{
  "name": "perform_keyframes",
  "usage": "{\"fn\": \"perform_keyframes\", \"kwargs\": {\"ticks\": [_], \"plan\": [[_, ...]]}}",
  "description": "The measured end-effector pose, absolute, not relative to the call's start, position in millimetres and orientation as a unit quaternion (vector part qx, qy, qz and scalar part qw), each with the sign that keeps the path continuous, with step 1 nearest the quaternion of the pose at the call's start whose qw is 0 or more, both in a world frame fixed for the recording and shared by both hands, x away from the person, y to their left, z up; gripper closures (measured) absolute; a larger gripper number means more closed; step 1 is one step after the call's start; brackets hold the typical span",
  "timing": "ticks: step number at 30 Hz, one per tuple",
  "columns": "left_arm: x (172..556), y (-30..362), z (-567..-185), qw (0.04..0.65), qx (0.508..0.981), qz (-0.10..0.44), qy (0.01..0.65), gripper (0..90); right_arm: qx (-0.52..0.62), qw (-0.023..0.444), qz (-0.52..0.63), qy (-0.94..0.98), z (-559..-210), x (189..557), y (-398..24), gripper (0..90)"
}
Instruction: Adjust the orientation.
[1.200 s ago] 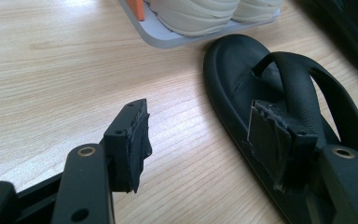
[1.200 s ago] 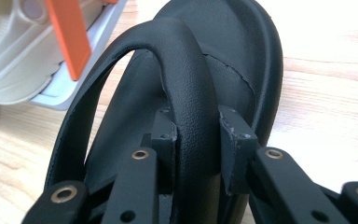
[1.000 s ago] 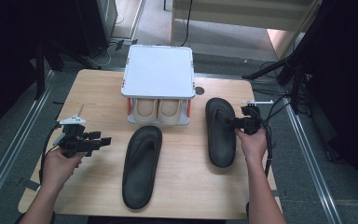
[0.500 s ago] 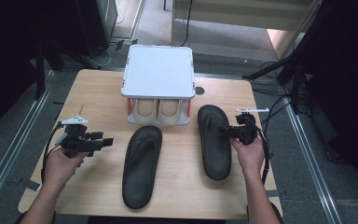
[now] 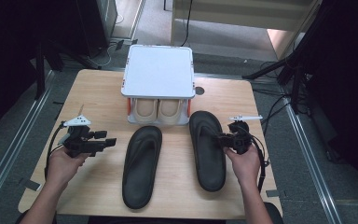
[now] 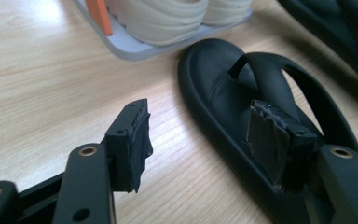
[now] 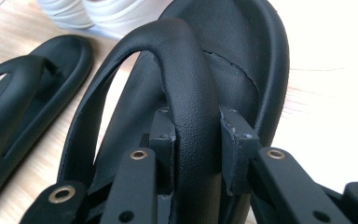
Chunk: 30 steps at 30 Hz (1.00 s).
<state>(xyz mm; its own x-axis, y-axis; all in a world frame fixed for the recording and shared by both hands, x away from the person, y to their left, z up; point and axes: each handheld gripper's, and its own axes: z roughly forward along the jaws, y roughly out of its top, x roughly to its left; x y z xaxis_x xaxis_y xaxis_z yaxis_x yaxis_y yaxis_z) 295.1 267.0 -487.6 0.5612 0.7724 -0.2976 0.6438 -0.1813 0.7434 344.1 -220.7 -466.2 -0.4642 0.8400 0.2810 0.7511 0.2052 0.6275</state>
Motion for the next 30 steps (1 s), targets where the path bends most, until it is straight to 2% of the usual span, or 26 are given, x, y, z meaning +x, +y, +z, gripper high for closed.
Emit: {"fn": "perform_keyframes", "kwargs": {"ticks": [9,15,19,27,30], "plan": [[295,264,-488,0.453,0.769,0.063,0.447,28.6,0.494,0.051,0.361,0.789,-469,340,-200,70.7],[296,261,-489,0.451,0.772,0.063,0.444,28.6,0.484,0.037,0.361,0.796,-474,333,-186,70.7],[296,260,-489,0.444,0.772,0.062,0.45,34.4,0.477,0.026,0.355,0.803,-479,328,-176,70.7],[297,255,-492,0.428,0.78,0.053,0.453,65.4,0.472,0.011,0.341,0.813,-489,327,-162,70.6],[298,253,-495,0.421,0.788,0.04,0.447,72.9,0.473,0.008,0.336,0.815,-493,327,-159,70.5]]}}
